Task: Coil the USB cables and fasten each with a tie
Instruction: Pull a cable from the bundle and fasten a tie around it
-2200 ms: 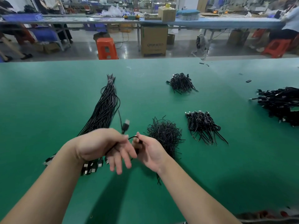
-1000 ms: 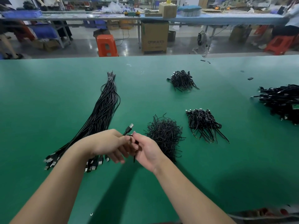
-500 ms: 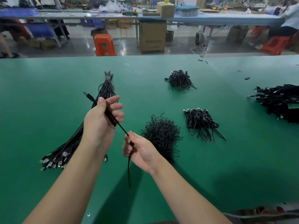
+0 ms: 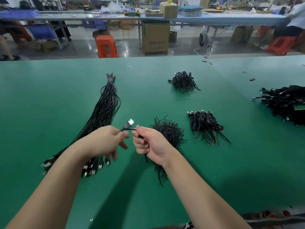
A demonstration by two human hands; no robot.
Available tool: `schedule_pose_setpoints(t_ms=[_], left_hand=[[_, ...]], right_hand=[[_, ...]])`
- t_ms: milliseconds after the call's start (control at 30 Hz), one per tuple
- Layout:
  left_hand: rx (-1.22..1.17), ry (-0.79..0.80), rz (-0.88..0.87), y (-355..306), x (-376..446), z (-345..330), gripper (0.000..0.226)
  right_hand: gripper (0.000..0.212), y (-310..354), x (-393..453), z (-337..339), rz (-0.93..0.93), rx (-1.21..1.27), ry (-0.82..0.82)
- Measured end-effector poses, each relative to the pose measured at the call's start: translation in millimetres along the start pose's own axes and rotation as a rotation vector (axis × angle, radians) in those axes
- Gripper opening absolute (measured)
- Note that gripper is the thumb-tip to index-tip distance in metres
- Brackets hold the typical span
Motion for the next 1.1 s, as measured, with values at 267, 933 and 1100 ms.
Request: schedule_pose_setpoints(t_ms=[267, 933, 1100], left_hand=[[-1.224, -0.299, -0.334, -14, 15, 1, 0.043], [-1.221, -0.285, -0.363, -19, 5, -5, 0.040], [-1.259, -0.185, -0.404, -32, 0, -10, 0.040]], right_hand=[[0.032, 0, -6, -19, 0.048, -0.174, -0.005], [0.025, 6, -6, -13, 0.109, -0.514, -0.108], [0.015, 4, -8, -8, 0.127, -0.454, -0.177]])
Point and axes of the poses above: each hand's wrist, its own x-axis towards the middle knuckle, its own z-axis out of the back of the hand, y = z × x, the point moved 7 cm from there along x, towards the middle knuckle, and after that the axes turned 4 degrees about y, right-handed, at the moved point
